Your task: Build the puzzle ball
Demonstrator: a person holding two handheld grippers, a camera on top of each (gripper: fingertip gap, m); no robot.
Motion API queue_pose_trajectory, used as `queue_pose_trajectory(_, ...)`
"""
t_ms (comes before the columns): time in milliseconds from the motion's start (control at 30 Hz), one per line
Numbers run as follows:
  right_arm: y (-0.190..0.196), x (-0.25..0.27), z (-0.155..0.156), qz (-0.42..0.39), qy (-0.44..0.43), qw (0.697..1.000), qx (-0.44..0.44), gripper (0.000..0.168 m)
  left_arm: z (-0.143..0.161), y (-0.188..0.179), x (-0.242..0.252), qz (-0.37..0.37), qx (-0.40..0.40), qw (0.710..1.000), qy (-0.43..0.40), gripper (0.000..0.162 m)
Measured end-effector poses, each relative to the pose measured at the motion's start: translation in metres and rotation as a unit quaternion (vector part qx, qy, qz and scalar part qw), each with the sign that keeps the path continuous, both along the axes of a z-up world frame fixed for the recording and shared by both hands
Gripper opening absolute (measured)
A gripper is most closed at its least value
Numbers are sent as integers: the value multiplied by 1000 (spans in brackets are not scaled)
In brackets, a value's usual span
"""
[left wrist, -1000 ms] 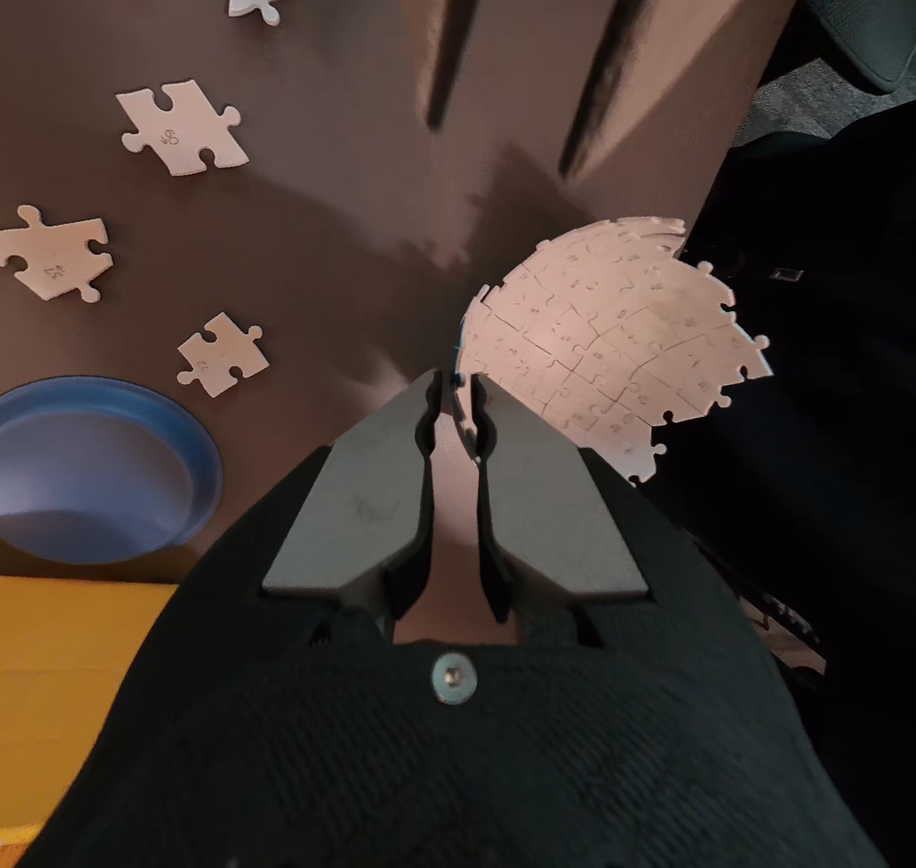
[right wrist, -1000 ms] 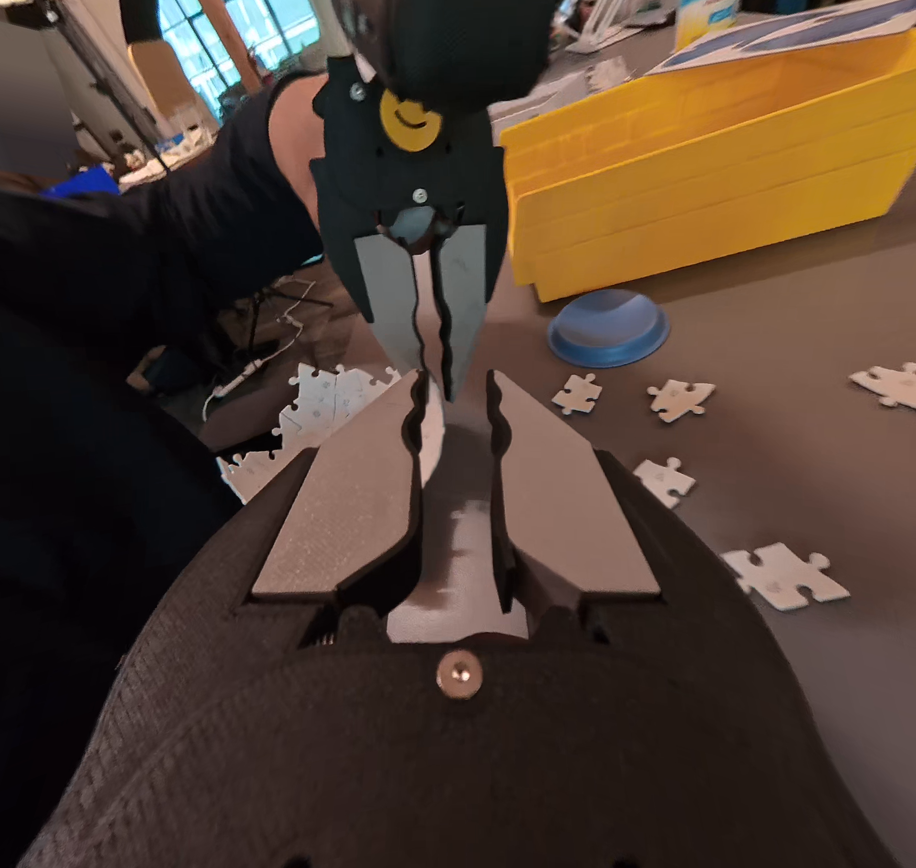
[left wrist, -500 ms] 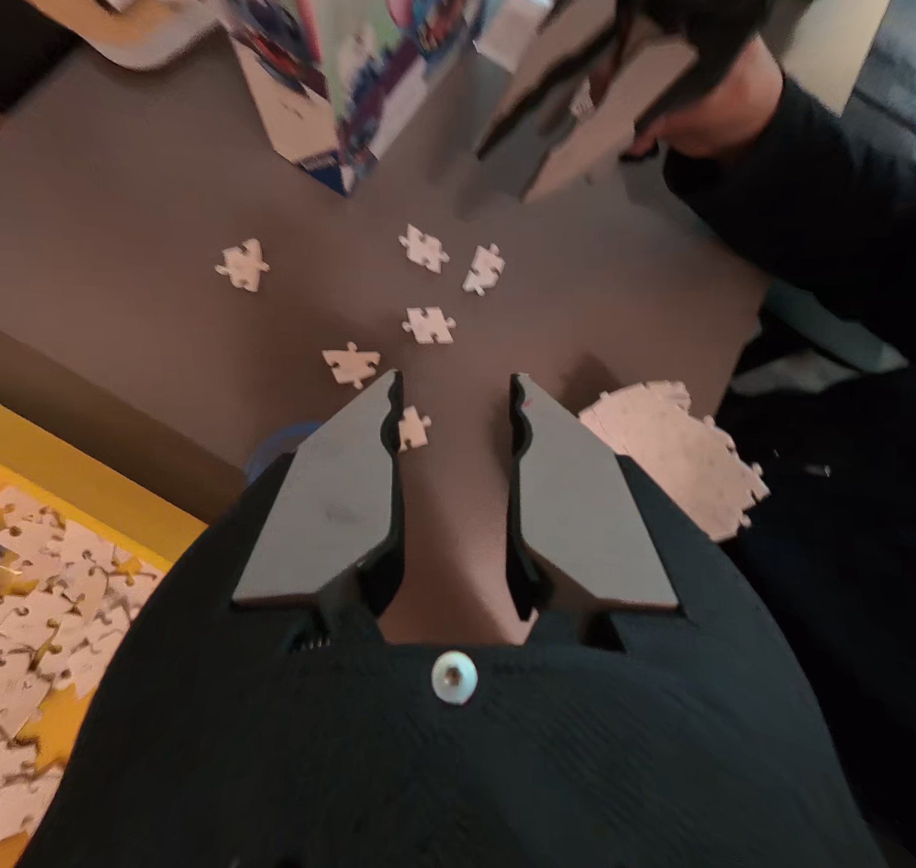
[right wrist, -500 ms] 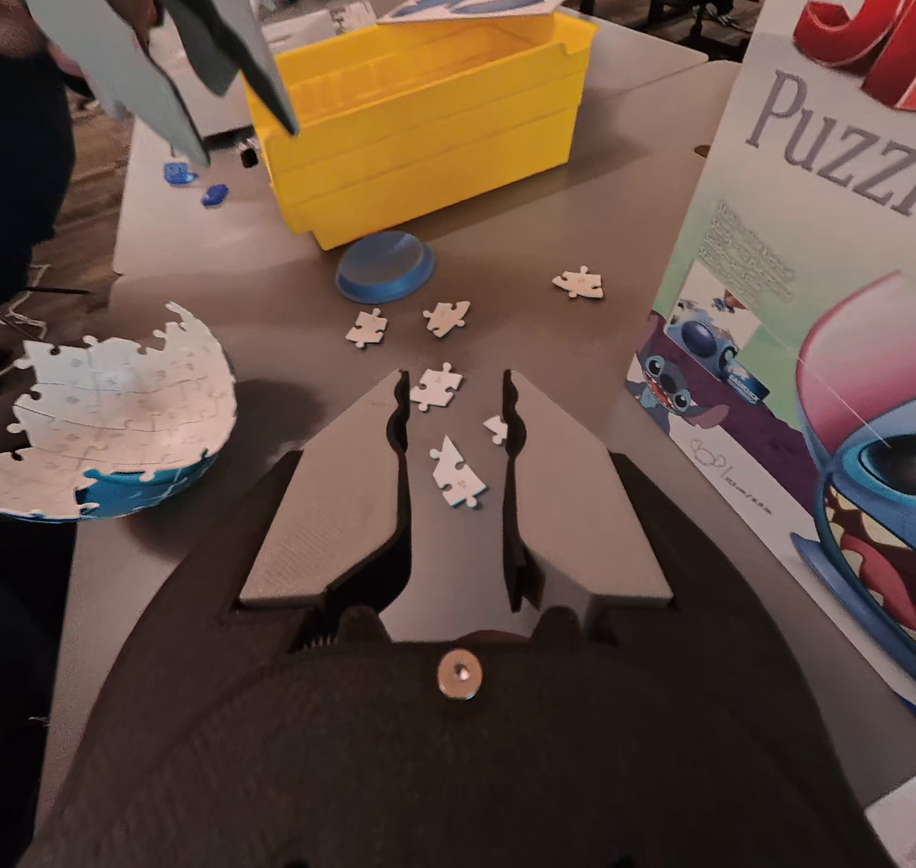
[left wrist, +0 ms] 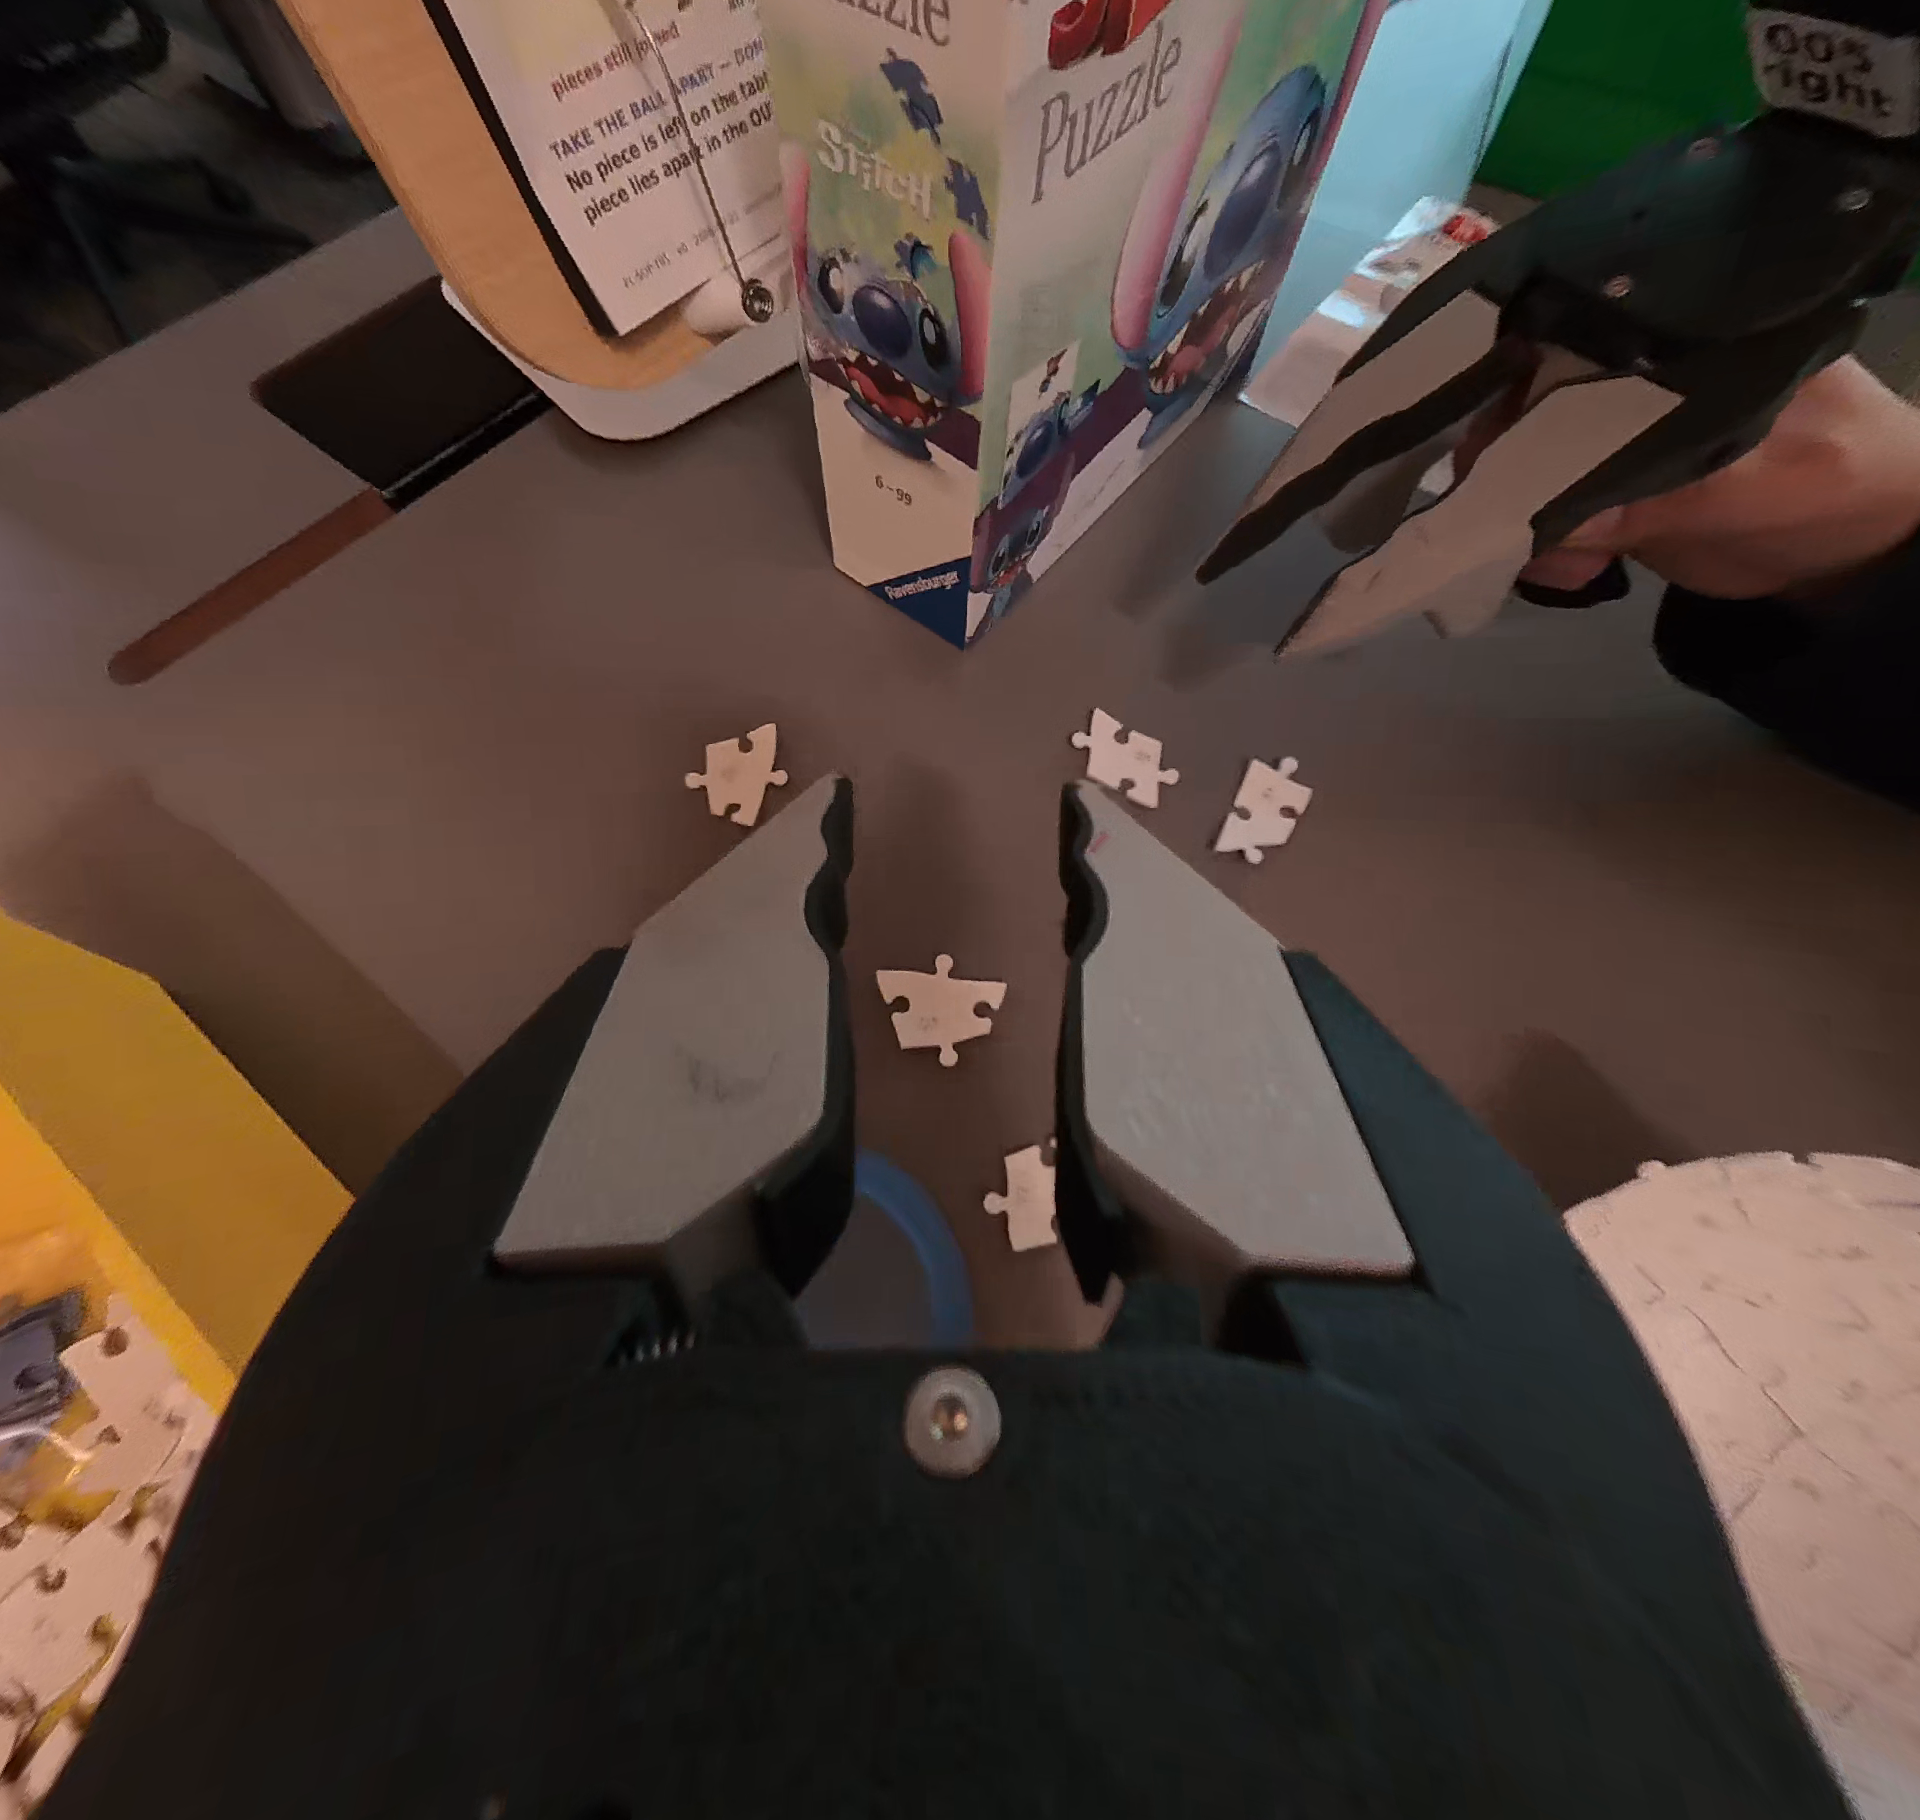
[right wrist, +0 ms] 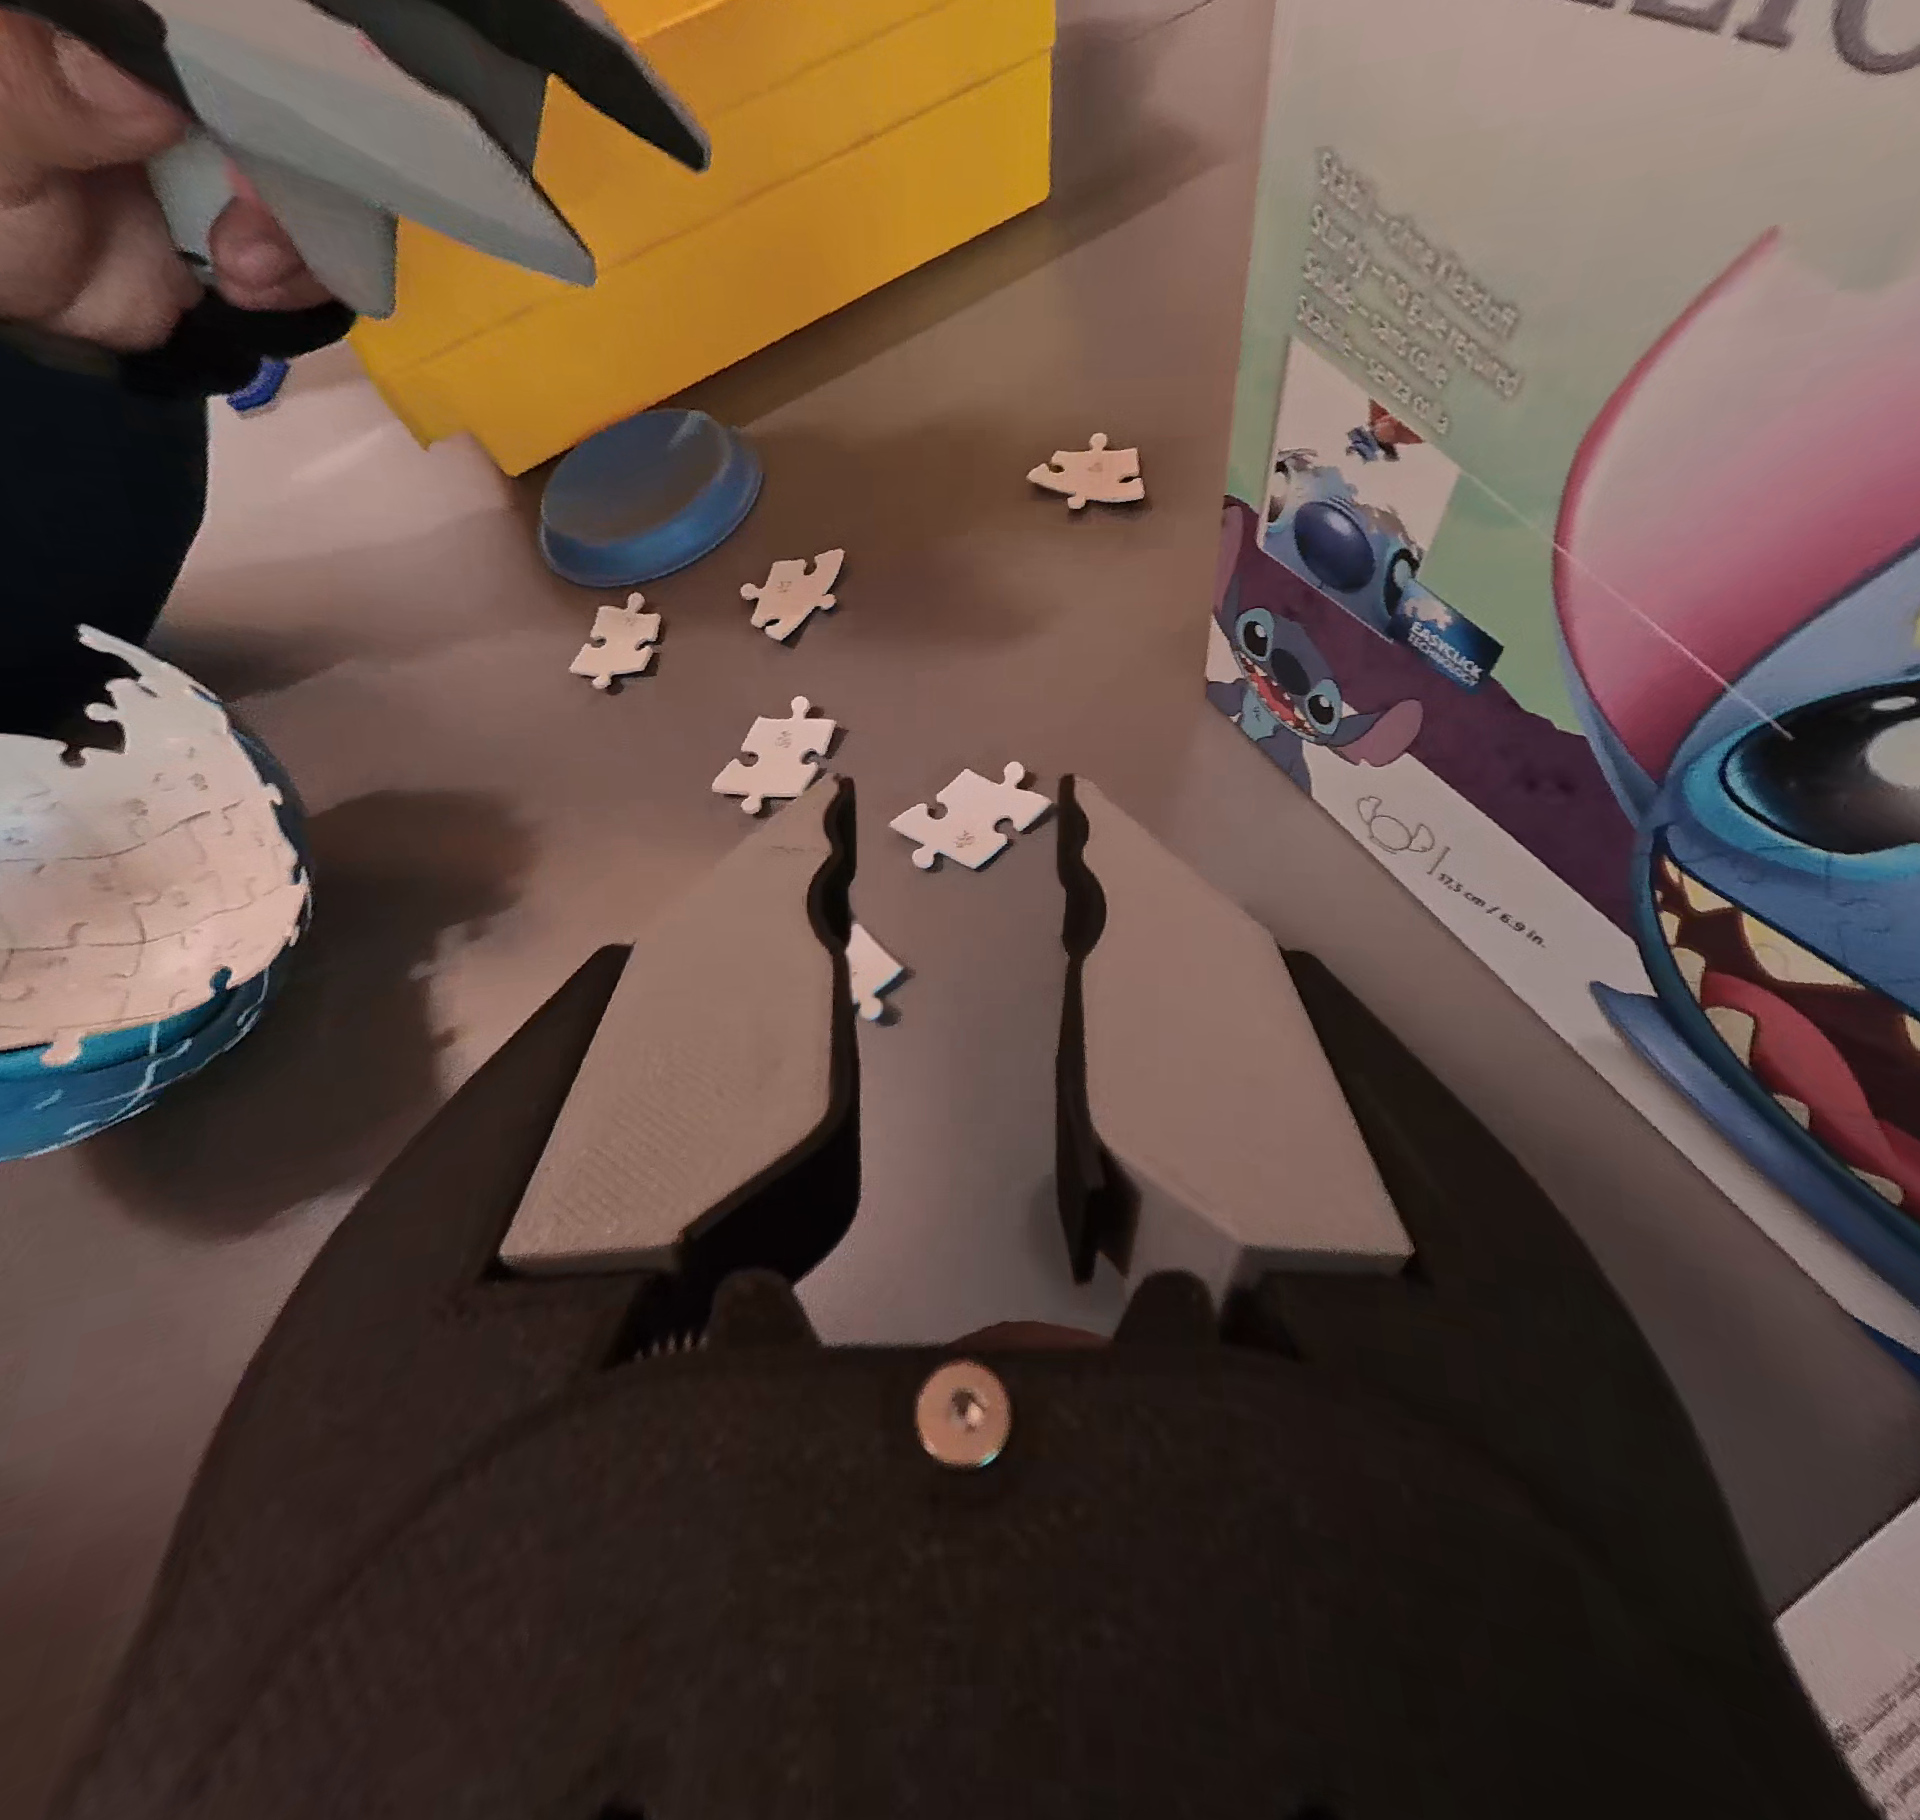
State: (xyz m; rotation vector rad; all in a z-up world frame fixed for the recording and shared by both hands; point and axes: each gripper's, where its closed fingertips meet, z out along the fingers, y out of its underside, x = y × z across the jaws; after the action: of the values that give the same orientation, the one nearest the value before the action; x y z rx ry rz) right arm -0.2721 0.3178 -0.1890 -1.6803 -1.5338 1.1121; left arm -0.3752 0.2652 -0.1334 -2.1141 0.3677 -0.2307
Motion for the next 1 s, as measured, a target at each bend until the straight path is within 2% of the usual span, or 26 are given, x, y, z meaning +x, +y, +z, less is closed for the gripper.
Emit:
queue_pose_trajectory(167,4,-3,7,-19,21,1000,5,35,-3,-9,-2,27,28,996,74,31)
queue_pose_trajectory(333,11,-2,7,-38,26,999,17,34,-6,-8,7,29,35,999,16,30)
queue_pose_trajectory(500,14,-1,5,-44,19,998,28,34,-15,-5,6,42,29,999,18,30)
queue_pose_trajectory(867,1,-2,-10,-14,-22,999,45,36,-33,-3,5,37,6,999,17,30)
queue_pose_trajectory(1000,-12,2,-15,31,-46,997,44,36,-38,-2,5,33,-3,999,12,31)
